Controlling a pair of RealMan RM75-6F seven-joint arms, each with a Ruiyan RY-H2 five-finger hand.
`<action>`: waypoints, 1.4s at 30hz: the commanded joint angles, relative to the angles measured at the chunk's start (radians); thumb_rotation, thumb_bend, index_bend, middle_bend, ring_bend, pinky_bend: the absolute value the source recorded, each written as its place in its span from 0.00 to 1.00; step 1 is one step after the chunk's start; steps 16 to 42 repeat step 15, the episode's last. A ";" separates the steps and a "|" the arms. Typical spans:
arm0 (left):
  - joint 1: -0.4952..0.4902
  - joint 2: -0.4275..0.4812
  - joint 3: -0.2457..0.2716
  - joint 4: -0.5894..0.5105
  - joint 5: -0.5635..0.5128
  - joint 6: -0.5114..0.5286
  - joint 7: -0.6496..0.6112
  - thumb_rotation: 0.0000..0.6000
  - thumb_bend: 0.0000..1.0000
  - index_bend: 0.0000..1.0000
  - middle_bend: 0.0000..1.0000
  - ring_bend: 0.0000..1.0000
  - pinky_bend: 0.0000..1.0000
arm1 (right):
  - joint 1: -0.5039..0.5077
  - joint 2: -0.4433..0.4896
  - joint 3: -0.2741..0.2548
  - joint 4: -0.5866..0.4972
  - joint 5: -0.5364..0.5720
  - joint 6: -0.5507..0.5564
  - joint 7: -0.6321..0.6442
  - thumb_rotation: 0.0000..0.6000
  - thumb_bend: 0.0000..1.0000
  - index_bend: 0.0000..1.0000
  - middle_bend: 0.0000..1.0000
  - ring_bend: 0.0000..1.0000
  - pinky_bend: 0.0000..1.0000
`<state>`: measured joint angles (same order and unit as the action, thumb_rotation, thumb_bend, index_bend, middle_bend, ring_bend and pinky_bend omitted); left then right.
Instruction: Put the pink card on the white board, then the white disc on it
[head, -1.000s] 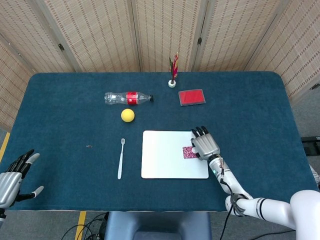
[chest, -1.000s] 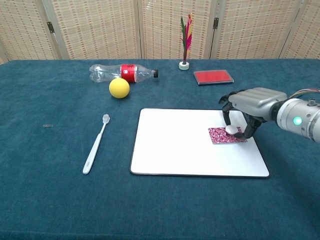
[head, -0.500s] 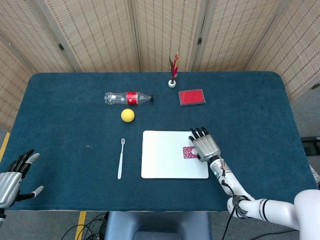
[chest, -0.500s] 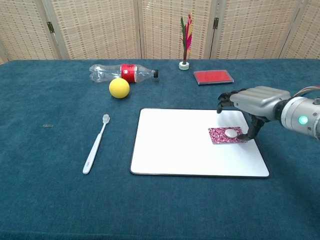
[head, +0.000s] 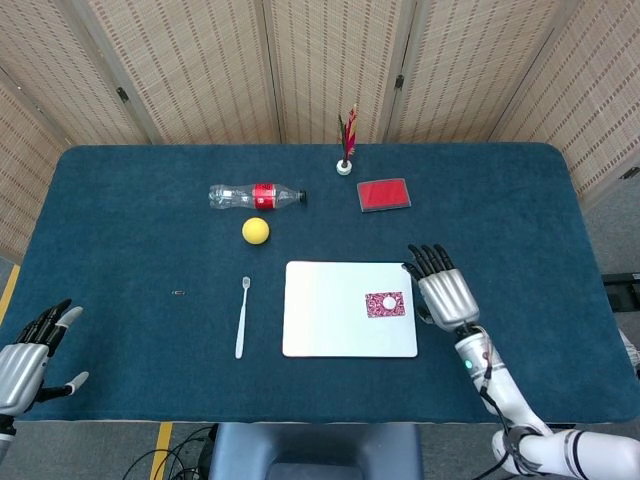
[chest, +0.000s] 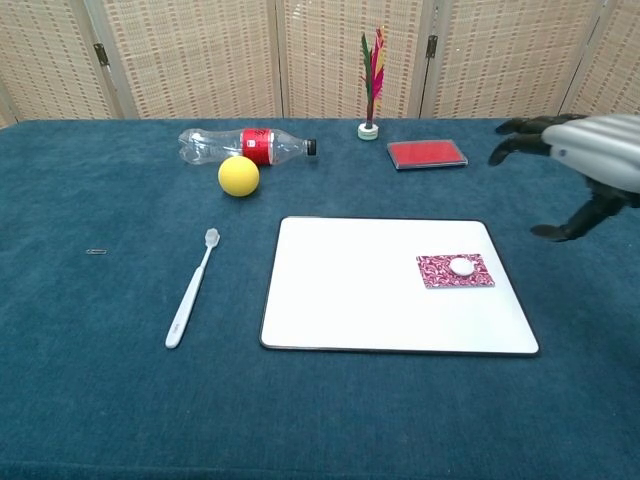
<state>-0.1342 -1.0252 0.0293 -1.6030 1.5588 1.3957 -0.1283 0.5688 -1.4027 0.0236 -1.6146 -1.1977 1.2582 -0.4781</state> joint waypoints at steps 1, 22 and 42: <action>0.003 -0.004 -0.003 -0.008 -0.009 0.001 0.021 1.00 0.25 0.00 0.00 0.00 0.17 | -0.151 0.057 -0.089 -0.002 -0.151 0.187 0.095 1.00 0.17 0.20 0.03 0.00 0.00; 0.019 -0.031 0.003 -0.028 0.025 0.044 0.142 1.00 0.26 0.00 0.00 0.00 0.17 | -0.369 0.060 -0.154 0.151 -0.339 0.407 0.224 1.00 0.17 0.17 0.02 0.00 0.00; 0.019 -0.031 0.003 -0.028 0.025 0.044 0.142 1.00 0.26 0.00 0.00 0.00 0.17 | -0.369 0.060 -0.154 0.151 -0.339 0.407 0.224 1.00 0.17 0.17 0.02 0.00 0.00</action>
